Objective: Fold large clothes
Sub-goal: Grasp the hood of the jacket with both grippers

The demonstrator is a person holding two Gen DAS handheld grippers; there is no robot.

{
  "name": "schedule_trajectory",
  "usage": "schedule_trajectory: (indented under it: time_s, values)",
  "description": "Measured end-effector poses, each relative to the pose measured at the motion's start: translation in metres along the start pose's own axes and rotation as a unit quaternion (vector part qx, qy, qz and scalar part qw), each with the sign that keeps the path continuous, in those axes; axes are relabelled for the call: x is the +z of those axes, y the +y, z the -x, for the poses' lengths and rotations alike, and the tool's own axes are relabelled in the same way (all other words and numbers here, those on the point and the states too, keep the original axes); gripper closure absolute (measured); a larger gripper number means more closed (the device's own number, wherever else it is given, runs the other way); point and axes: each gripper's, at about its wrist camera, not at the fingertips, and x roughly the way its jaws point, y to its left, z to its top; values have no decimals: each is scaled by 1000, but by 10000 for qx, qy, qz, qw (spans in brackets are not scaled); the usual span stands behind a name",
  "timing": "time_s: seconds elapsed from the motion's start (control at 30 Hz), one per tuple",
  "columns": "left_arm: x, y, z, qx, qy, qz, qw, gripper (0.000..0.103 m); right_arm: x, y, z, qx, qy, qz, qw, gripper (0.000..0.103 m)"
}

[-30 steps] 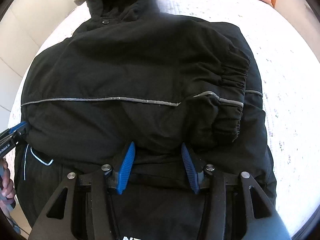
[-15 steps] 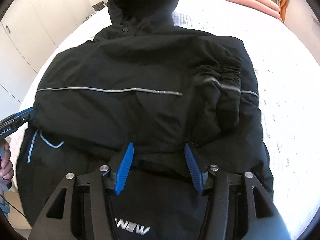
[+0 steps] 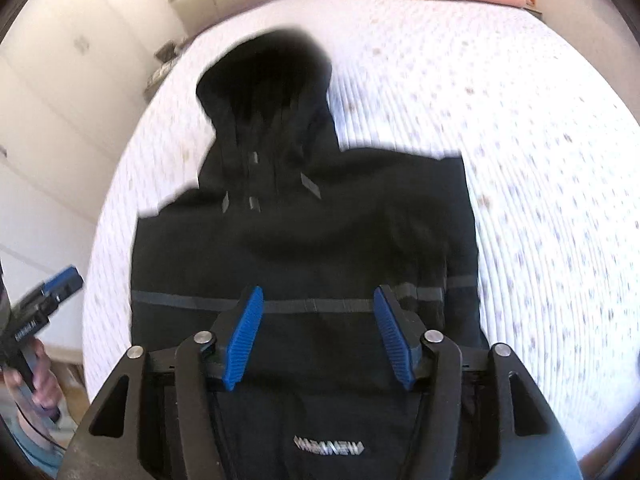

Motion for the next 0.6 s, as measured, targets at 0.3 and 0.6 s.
schedule_trajectory:
  time_s: [0.3,0.6]
  values:
    - [108,-7,-74,-156,-183,278,9993,37,123,4,-53,106,-333,-22,9994,38]
    - [201,-7,-201,-15,226,605,9979,37,239,-9,-141,-25,-269,62,9996,37]
